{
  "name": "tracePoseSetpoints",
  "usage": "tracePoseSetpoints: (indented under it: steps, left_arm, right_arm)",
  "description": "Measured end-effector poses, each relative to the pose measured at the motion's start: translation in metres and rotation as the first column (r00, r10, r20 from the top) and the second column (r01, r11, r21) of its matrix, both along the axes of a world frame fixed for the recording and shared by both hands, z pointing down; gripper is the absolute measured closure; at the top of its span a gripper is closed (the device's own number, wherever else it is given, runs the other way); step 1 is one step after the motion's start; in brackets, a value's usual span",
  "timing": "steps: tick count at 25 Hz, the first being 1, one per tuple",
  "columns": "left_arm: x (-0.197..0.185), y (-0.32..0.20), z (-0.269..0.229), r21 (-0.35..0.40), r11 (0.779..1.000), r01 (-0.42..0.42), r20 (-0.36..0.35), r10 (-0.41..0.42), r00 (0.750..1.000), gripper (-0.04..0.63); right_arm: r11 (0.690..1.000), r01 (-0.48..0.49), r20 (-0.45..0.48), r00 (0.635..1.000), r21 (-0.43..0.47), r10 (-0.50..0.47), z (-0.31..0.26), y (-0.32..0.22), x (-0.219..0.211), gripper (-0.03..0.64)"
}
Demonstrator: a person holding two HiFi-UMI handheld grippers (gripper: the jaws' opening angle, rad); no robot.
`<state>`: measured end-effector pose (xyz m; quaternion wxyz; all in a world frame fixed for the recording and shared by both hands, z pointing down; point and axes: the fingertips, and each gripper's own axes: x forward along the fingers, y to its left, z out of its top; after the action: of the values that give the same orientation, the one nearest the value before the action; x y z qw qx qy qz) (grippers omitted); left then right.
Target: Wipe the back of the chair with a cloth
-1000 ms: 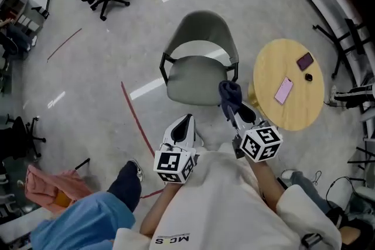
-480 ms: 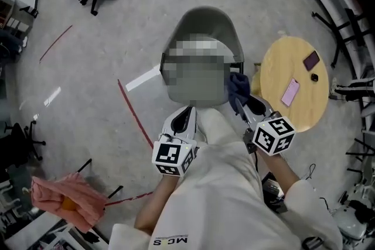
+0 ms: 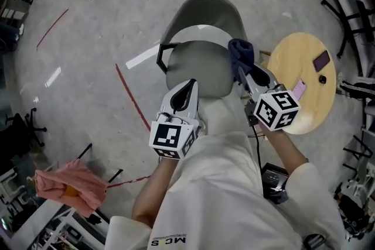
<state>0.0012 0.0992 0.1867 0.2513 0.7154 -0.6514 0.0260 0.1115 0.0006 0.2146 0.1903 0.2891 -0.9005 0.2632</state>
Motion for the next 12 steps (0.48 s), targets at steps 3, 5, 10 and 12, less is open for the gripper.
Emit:
tracePoseSetpoints:
  steps: [3, 5, 10, 12]
  left_arm:
    - [-0.007, -0.025, 0.016, -0.021, 1.000, 0.017, -0.021, -0.018, 1.000, 0.595]
    - [-0.013, -0.039, 0.033, -0.049, 0.999, 0.023, -0.037, -0.025, 0.999, 0.594]
    - [-0.023, -0.063, 0.070, -0.084, 0.996, 0.024, -0.069, -0.030, 0.997, 0.594]
    - [-0.026, -0.073, 0.082, -0.085, 0.996, 0.015, -0.063, -0.021, 0.998, 0.594]
  right_arm:
    - [1.000, -0.020, -0.009, 1.000, 0.008, 0.020, 0.020, -0.027, -0.009, 0.538]
    - [1.000, -0.016, -0.022, 1.000, 0.004, 0.016, 0.037, -0.041, -0.017, 0.538]
    - [0.999, -0.038, -0.053, 0.998, 0.010, 0.038, 0.077, -0.065, -0.027, 0.538]
    - [0.998, -0.065, -0.061, 0.996, 0.015, 0.066, 0.094, -0.075, -0.030, 0.538]
